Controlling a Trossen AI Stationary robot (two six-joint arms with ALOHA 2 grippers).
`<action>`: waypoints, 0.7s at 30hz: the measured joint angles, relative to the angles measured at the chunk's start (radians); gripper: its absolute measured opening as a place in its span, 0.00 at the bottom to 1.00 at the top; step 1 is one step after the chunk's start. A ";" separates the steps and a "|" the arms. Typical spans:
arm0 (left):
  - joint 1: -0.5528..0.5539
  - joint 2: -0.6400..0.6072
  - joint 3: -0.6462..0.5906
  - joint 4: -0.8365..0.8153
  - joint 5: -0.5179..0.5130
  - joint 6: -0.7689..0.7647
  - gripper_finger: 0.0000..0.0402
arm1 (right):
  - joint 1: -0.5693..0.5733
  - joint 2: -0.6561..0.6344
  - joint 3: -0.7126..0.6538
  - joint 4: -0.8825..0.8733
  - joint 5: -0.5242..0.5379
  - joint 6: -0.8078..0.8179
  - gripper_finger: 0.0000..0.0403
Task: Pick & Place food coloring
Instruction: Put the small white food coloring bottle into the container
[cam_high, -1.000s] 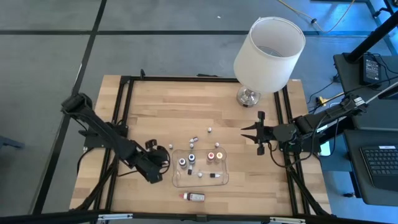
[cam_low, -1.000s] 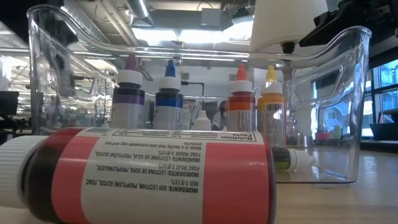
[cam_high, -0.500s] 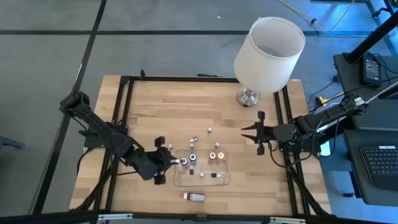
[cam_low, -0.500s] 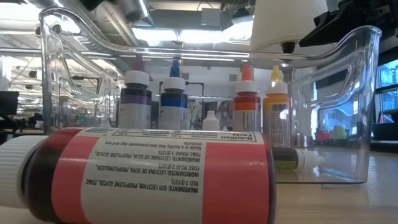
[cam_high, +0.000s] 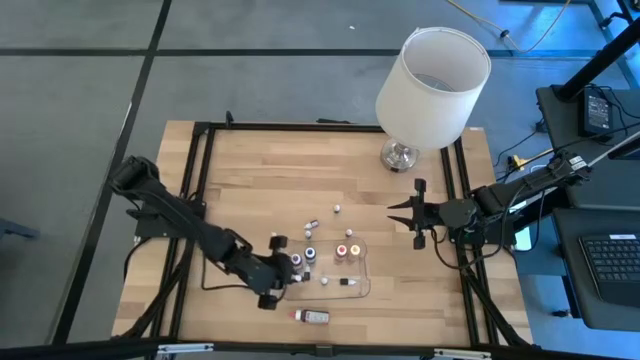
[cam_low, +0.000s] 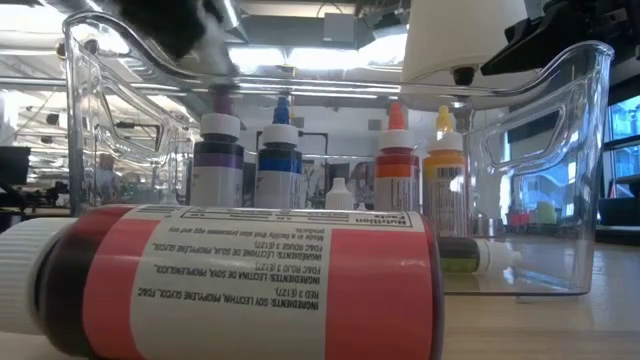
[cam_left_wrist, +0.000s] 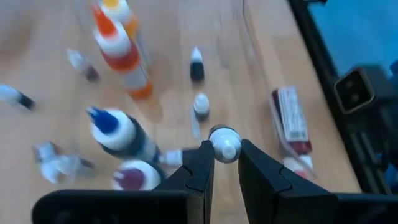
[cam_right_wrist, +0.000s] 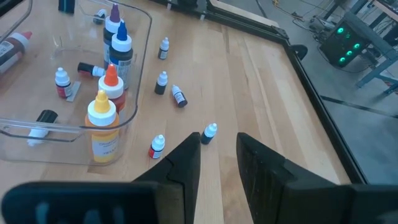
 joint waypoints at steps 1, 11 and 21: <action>0.004 0.016 0.000 0.000 0.015 -0.014 0.14 | 0.000 0.000 0.000 0.000 0.000 0.000 0.26; 0.018 0.117 0.000 0.005 0.092 -0.050 0.17 | 0.000 0.000 0.000 0.000 0.000 0.000 0.26; 0.017 0.121 -0.001 0.000 0.096 -0.048 0.19 | 0.000 0.000 0.000 0.000 0.000 0.000 0.26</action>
